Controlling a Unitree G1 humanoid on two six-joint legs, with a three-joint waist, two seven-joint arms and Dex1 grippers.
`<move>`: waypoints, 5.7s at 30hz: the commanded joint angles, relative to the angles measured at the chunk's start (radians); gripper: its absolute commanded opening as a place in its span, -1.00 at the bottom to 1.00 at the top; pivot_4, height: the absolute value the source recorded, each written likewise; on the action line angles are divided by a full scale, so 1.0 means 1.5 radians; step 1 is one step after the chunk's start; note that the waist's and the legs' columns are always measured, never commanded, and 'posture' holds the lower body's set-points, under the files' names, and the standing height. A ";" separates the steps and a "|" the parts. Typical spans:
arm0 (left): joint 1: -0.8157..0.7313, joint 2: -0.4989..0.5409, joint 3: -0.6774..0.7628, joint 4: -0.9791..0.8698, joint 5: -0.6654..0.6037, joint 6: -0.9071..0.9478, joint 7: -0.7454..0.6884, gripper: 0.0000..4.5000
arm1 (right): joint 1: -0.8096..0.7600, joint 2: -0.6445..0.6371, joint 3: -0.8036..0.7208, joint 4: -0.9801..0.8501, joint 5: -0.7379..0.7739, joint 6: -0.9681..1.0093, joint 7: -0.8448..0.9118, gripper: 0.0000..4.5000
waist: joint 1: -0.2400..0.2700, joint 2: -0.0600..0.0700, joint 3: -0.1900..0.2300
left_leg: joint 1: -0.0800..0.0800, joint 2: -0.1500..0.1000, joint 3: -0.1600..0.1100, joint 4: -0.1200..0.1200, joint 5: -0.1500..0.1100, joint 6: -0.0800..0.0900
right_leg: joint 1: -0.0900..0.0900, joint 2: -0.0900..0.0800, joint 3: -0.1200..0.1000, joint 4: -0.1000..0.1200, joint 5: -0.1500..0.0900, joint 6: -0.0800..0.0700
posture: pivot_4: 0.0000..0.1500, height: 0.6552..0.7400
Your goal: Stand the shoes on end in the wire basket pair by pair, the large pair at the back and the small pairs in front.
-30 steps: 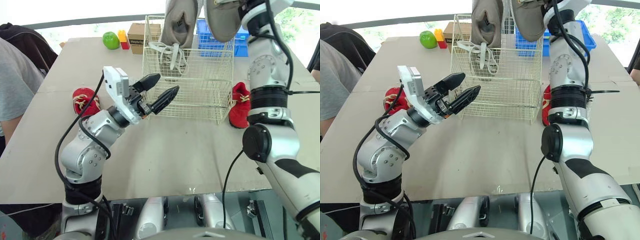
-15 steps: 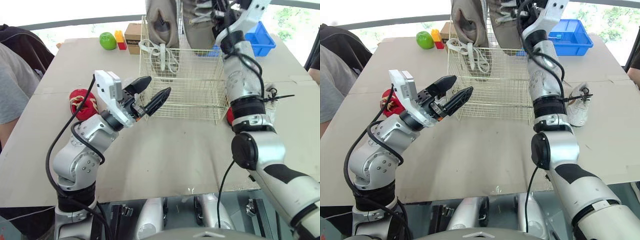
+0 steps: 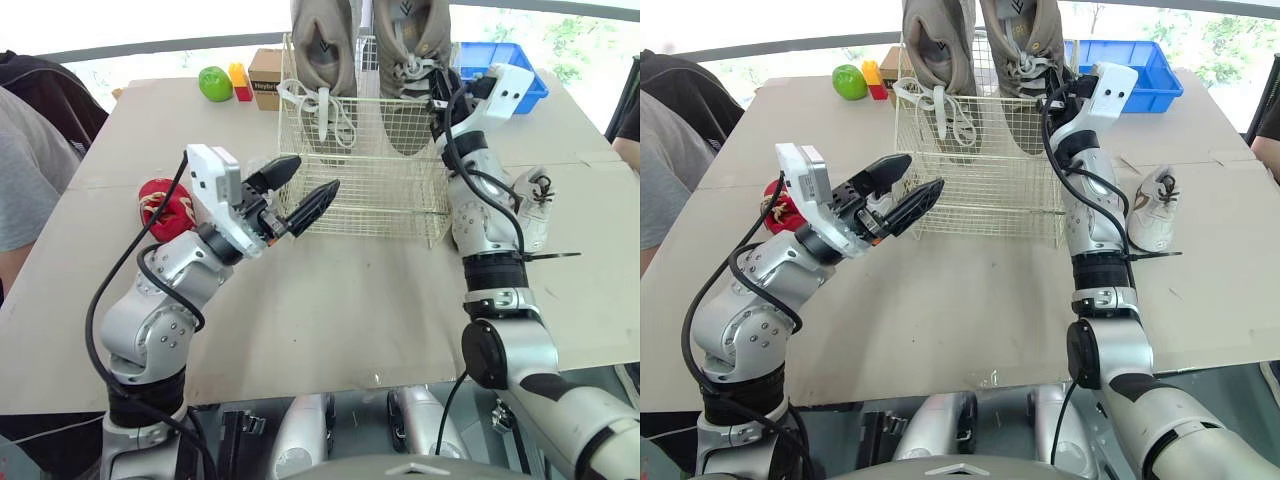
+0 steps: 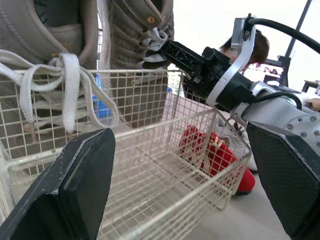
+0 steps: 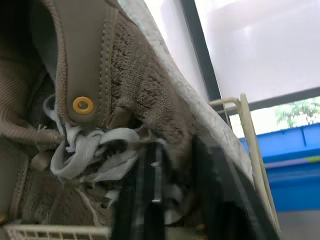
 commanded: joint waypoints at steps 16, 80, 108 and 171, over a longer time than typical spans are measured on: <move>0.128 0.026 0.127 -0.005 -0.013 -0.040 0.043 1.00 | 0.219 -0.229 0.109 -0.463 0.110 0.271 0.245 0.99 | 0.002 0.000 0.000 | -0.001 0.000 -0.001 0.000 0.000 0.001 | 0.000 0.000 0.000 -0.001 0.000 0.000 | 1.00 1.00; -0.379 0.122 -0.216 0.611 0.334 -1.123 -0.490 -0.96 | -0.301 -0.570 0.402 -0.259 0.122 0.686 0.719 1.00 | 0.016 -0.005 0.000 | -0.003 0.000 0.001 0.002 -0.002 0.003 | 0.000 -0.001 -0.002 -0.005 0.000 0.000 | 1.00 1.00; -0.411 0.148 -0.283 0.666 0.315 -1.208 -0.469 -0.96 | -0.321 -0.546 0.450 -0.149 0.090 0.789 0.811 0.76 | 0.016 -0.004 0.001 | -0.004 0.000 0.001 0.003 -0.002 0.003 | -0.001 -0.001 -0.002 -0.003 0.000 0.000 | 1.00 1.00; -0.471 0.151 -0.193 0.653 0.323 -0.515 -0.297 -1.00 | 0.395 -0.293 0.010 -0.823 0.185 0.465 0.224 0.98 | 0.016 -0.005 0.000 | -0.002 -0.003 0.001 0.000 -0.001 0.001 | 0.001 0.001 -0.003 -0.005 0.000 0.000 | 1.00 1.00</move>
